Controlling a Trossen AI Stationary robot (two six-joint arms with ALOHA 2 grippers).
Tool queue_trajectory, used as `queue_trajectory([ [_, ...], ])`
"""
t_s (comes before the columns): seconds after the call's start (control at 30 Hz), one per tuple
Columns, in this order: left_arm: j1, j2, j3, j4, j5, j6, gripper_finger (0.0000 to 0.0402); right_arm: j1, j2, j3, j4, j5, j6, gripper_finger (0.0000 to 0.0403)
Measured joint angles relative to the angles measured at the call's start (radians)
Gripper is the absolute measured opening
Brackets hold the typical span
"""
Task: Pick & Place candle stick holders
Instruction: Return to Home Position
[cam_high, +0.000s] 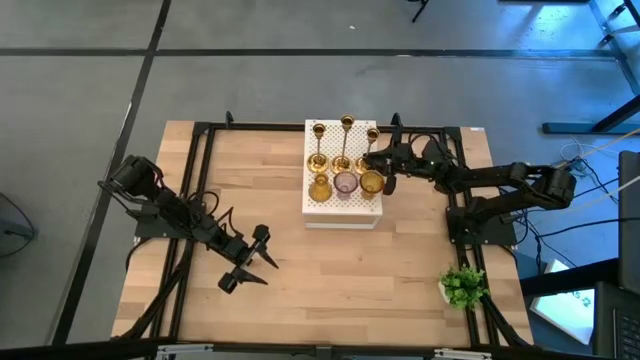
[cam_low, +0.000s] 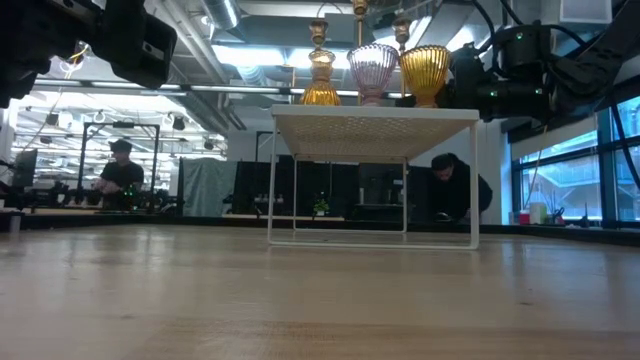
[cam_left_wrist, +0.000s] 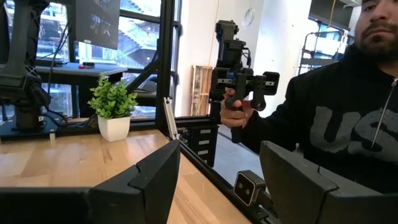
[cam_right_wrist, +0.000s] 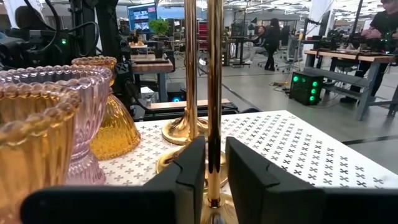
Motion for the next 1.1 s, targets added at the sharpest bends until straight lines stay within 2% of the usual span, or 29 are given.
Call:
queue_trajectory([
  [0.5,-0.002,0.000,0.000,-0.003,0.004,-0.013,0.0218,-0.010,-0.004,0.000,-0.002,0.003,0.013,0.0077],
  [0.87,-0.002,0.000,0.000,-0.005,0.006,-0.017,0.0218,-0.010,-0.006,0.000,-0.013,-0.005,0.027,0.0175],
  [1.1,-0.002,0.000,0.000,-0.006,0.007,-0.018,0.0218,-0.010,-0.024,0.000,-0.036,-0.006,0.032,0.0195],
])
